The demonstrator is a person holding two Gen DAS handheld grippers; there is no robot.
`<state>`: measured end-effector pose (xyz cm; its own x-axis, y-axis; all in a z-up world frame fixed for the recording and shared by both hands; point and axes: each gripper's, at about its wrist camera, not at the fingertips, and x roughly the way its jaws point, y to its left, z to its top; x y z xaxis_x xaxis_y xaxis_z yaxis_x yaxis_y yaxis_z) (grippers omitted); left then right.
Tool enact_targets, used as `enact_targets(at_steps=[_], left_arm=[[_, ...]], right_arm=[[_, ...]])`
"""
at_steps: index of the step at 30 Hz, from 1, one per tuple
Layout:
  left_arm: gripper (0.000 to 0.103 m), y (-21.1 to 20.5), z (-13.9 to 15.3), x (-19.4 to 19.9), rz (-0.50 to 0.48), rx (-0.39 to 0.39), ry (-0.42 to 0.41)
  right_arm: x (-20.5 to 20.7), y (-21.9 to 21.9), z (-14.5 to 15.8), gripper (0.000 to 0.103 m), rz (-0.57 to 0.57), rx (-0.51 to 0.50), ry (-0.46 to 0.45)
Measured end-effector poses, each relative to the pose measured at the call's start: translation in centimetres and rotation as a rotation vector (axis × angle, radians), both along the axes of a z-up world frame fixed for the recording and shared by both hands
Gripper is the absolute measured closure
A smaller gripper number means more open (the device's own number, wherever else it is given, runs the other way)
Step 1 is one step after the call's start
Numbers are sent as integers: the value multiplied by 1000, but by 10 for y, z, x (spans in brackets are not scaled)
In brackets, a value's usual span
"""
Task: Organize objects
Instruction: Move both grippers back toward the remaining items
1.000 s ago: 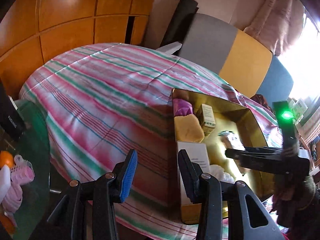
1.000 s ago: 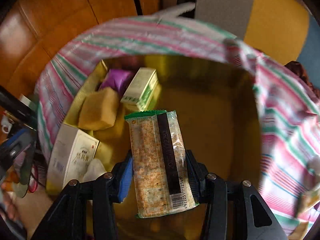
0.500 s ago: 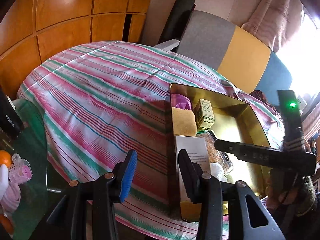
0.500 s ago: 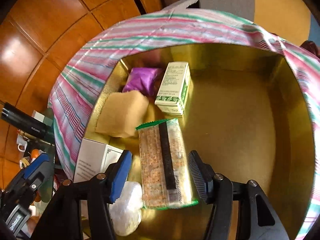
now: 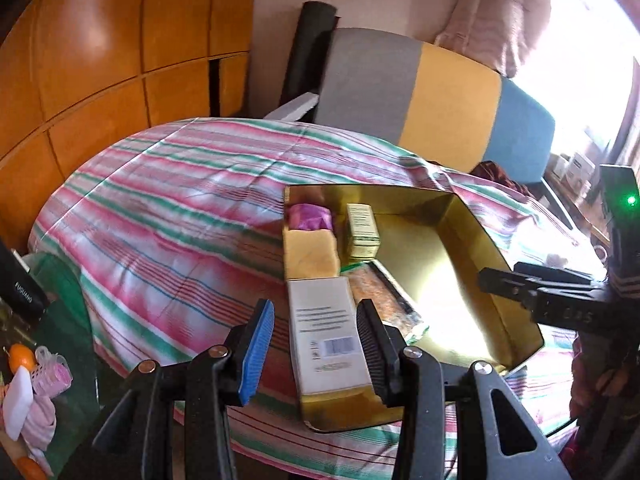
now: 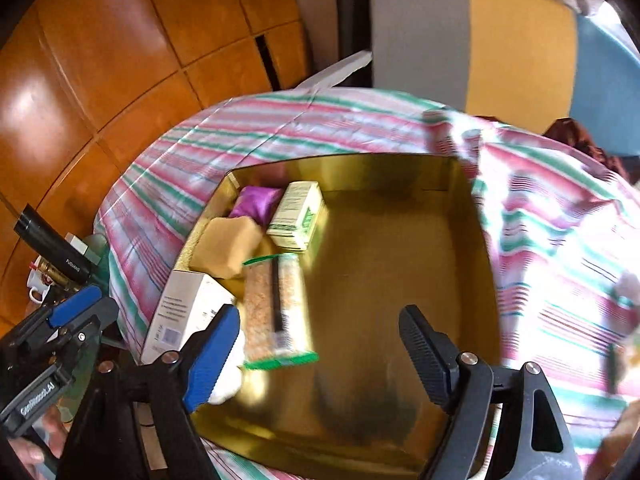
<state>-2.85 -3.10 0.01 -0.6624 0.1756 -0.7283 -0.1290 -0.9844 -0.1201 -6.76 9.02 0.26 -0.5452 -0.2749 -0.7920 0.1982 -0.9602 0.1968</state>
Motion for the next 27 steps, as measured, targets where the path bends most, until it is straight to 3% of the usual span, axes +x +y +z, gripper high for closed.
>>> enact_targets(at_steps=[8, 15, 17, 23, 27], left_arm=[[60, 37, 2, 6, -91, -35, -6], [59, 73, 1, 12, -185, -78, -12], [51, 84, 0, 13, -215, -88, -14], [48, 123, -5, 20, -307, -107, -36], [48, 153, -6, 25, -377, -126, -45]], right_arm=[[30, 72, 16, 0, -109, 16, 48], [52, 166, 23, 0, -267, 77, 58], [58, 197, 25, 0, -321, 106, 59], [87, 309, 20, 0, -590, 163, 84], [123, 378, -9, 0, -833, 102, 74]])
